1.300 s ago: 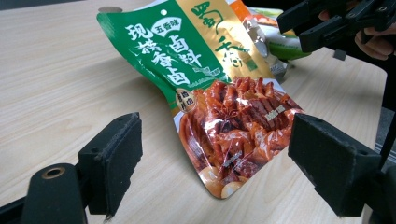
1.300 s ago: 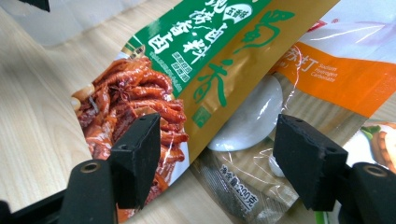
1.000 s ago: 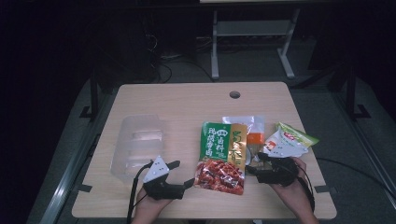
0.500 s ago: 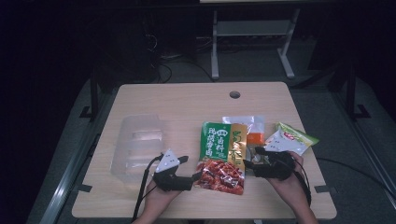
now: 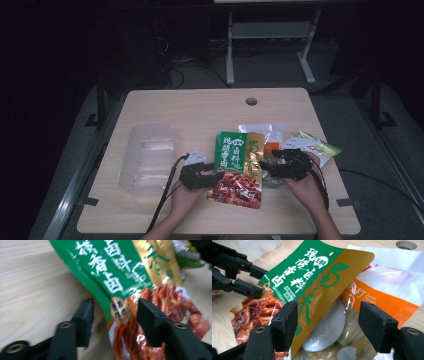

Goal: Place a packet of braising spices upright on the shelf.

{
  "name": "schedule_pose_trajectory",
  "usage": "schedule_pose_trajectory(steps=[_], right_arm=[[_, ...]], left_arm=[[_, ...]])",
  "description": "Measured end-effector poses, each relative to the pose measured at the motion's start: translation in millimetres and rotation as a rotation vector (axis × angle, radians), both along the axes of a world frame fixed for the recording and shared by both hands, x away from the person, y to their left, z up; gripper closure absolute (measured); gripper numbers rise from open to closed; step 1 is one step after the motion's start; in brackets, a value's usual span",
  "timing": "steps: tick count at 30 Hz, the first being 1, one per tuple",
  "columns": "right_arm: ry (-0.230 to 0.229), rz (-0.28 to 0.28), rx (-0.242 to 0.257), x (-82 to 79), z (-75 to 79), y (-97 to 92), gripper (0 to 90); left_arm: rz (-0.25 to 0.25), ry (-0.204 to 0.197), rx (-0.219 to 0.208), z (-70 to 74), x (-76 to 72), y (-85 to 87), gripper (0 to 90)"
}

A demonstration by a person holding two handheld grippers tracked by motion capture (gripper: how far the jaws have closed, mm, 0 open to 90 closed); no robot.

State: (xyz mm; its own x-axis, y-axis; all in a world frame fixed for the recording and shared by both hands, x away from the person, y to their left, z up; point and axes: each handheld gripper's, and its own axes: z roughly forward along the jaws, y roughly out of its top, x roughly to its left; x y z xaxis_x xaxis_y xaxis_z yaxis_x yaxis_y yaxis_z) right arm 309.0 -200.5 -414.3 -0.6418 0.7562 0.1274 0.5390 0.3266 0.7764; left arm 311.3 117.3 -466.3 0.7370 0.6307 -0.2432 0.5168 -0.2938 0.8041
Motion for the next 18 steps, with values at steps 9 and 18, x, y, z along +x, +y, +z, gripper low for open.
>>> schedule_pose_trajectory(steps=[9, 18], right_arm=[[0.028, -0.011, 0.003, 5.9, -3.3, 0.0, 32.2], [0.066, 0.027, 0.049, 5.9, -3.0, 1.2, 31.8]], left_arm=[[-0.026, 0.001, -0.01, 1.4, -0.3, -3.0, 85.4], [-0.009, -0.073, -0.03, 3.6, -11.6, 3.5, 89.8]])
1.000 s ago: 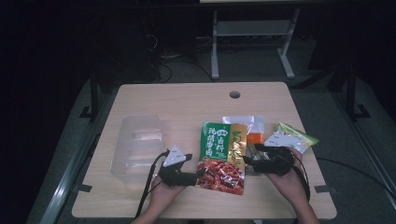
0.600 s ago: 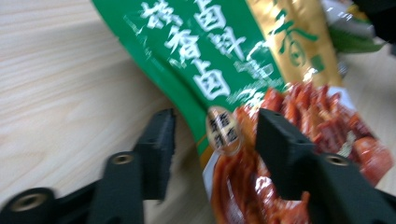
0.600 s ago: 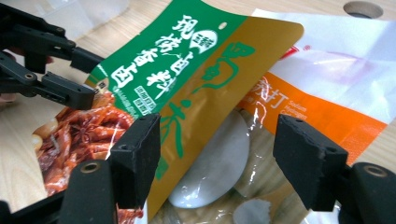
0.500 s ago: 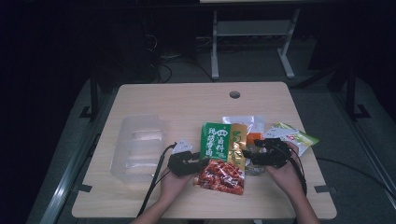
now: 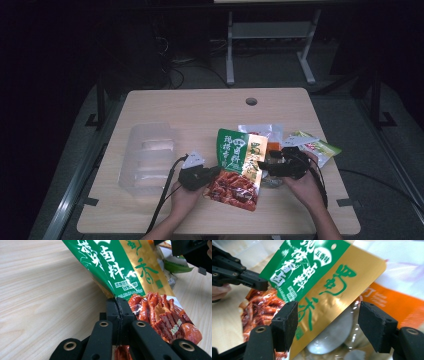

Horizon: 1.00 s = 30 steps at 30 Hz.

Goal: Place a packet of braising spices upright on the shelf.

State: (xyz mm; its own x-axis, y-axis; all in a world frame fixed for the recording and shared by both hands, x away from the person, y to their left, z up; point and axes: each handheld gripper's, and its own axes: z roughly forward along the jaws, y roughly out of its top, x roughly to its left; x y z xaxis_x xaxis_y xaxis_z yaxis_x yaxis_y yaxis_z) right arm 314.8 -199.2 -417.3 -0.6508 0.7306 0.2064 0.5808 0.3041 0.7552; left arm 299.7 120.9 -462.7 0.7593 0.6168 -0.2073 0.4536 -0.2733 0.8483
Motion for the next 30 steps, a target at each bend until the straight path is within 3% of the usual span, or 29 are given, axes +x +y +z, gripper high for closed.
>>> schedule_pose_trajectory(steps=[8, 11, 15, 17, 19, 21, 23, 26, 30], right_arm=[[0.084, 0.033, 0.012, 8.1, -6.2, 10.3, 32.1], [0.097, 0.039, 0.013, 11.4, -8.7, 13.2, 33.6], [0.101, 0.06, 0.068, 18.7, -11.7, 22.7, 44.2], [0.1, 0.057, 0.087, 21.3, -12.3, 24.5, 54.8], [0.106, 0.069, 0.138, 23.5, -12.4, 23.7, 66.9], [0.135, 0.125, 0.184, 25.4, -12.6, 25.8, 70.7], [0.126, 0.132, 0.171, 24.7, -11.4, 29.3, 71.9], [0.109, 0.133, 0.138, 22.0, -6.0, 36.7, 88.5], [0.091, 0.14, 0.154, 18.6, -0.1, 37.6, 89.6]], left_arm=[[0.002, -0.066, -0.022, 6.4, -10.6, 6.6, 89.9], [0.0, -0.074, -0.027, 8.9, -12.4, 7.8, 89.9], [-0.002, -0.089, -0.03, 10.3, -14.7, 10.1, 89.9], [0.003, -0.091, -0.028, 9.6, -15.1, 12.8, 89.9], [0.01, -0.084, -0.027, 8.2, -15.3, 15.3, 89.9], [0.013, -0.086, -0.02, 6.3, -15.2, 16.0, 89.9], [0.012, -0.085, -0.012, 5.8, -15.5, 16.5, 89.8], [0.007, -0.087, -0.012, 6.0, -17.7, 18.8, 89.5], [0.01, -0.082, -0.008, 7.3, -20.0, 23.2, 86.2]])
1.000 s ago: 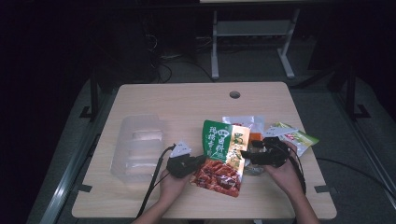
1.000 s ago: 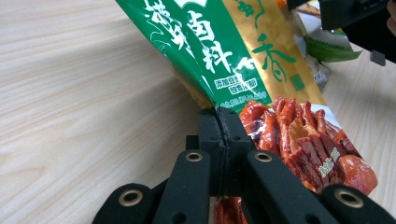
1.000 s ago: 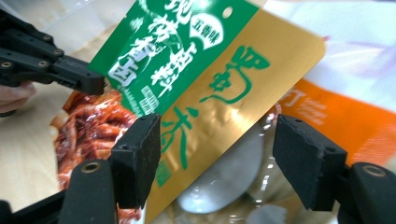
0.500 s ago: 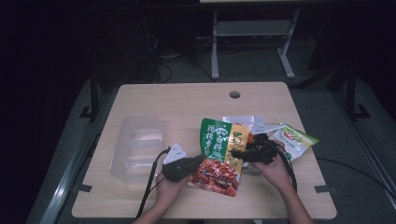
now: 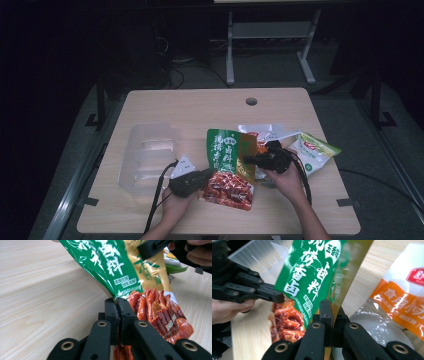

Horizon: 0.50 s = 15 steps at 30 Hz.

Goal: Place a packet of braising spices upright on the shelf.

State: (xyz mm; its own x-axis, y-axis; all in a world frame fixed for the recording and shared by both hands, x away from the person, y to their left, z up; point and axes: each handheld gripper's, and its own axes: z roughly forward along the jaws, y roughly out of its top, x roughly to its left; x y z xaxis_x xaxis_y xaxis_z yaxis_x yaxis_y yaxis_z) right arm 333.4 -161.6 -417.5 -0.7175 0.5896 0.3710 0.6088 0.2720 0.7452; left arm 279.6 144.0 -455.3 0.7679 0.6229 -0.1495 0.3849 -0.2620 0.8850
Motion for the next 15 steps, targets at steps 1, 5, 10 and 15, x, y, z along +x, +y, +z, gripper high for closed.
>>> schedule_pose_trajectory(steps=[1, 5, 10, 15], right_arm=[[-0.009, 0.004, -0.001, -1.9, 2.7, 0.8, 89.6], [-0.044, 0.032, 0.012, -8.3, 12.4, 0.7, 89.8], [-0.076, 0.062, 0.043, -15.8, 23.6, -2.9, 89.8], [-0.101, 0.087, 0.052, -22.1, 33.4, -2.9, 89.8]], left_arm=[[0.0, 0.0, 0.0, 0.0, 0.0, 0.0, 84.3], [0.001, -0.004, 0.026, 4.7, -4.2, 3.8, 74.6], [-0.014, 0.005, 0.031, 10.0, -10.3, 3.7, 62.8], [-0.026, -0.007, 0.038, 15.2, -17.2, 4.3, 57.4]])
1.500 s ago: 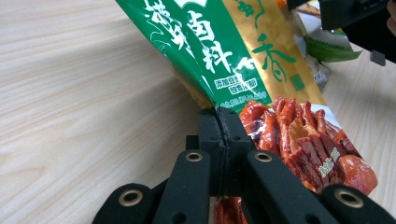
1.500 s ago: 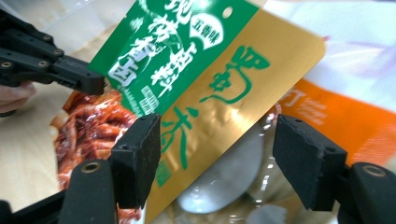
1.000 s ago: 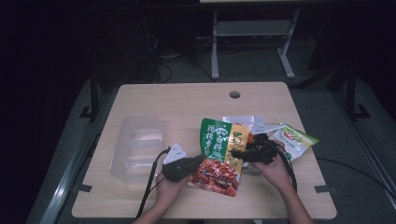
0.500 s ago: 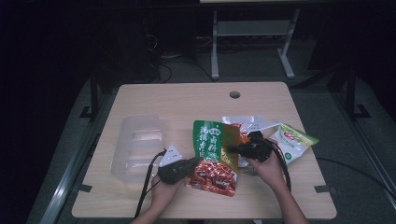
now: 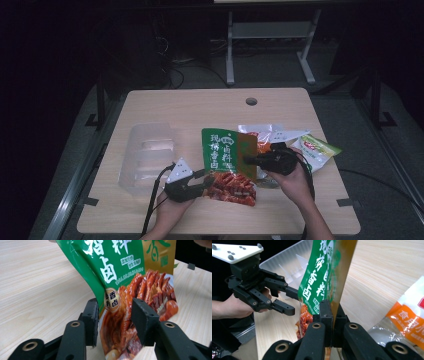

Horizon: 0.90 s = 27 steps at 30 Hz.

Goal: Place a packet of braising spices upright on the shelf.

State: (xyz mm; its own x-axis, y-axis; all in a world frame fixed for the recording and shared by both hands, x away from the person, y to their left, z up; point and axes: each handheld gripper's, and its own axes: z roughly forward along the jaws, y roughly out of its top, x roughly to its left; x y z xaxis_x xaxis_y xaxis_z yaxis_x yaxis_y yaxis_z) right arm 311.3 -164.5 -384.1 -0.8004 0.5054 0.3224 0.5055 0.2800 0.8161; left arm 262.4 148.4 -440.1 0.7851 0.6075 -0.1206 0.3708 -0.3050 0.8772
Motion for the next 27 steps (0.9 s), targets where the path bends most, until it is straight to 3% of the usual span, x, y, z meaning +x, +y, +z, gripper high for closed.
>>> schedule_pose_trajectory(steps=[7, 12, 16, 27], right_arm=[[-0.036, 0.033, 0.008, -5.8, 16.5, 1.1, 89.9], [-0.064, 0.046, 0.001, -9.3, 30.2, 2.0, 89.9], [-0.072, 0.052, 0.008, -8.3, 36.4, 2.5, 89.9], [-0.104, 0.064, -0.016, 8.2, 60.7, 18.0, 90.0]], left_arm=[[-0.005, -0.005, 0.004, 5.8, -9.5, 3.9, 51.8], [-0.025, -0.02, 0.052, 10.0, -16.2, 9.7, 51.0], [-0.036, -0.02, 0.052, 11.3, -20.6, 13.2, 50.0], [-0.113, -0.064, 0.052, 18.9, -40.9, 17.6, 45.1]])
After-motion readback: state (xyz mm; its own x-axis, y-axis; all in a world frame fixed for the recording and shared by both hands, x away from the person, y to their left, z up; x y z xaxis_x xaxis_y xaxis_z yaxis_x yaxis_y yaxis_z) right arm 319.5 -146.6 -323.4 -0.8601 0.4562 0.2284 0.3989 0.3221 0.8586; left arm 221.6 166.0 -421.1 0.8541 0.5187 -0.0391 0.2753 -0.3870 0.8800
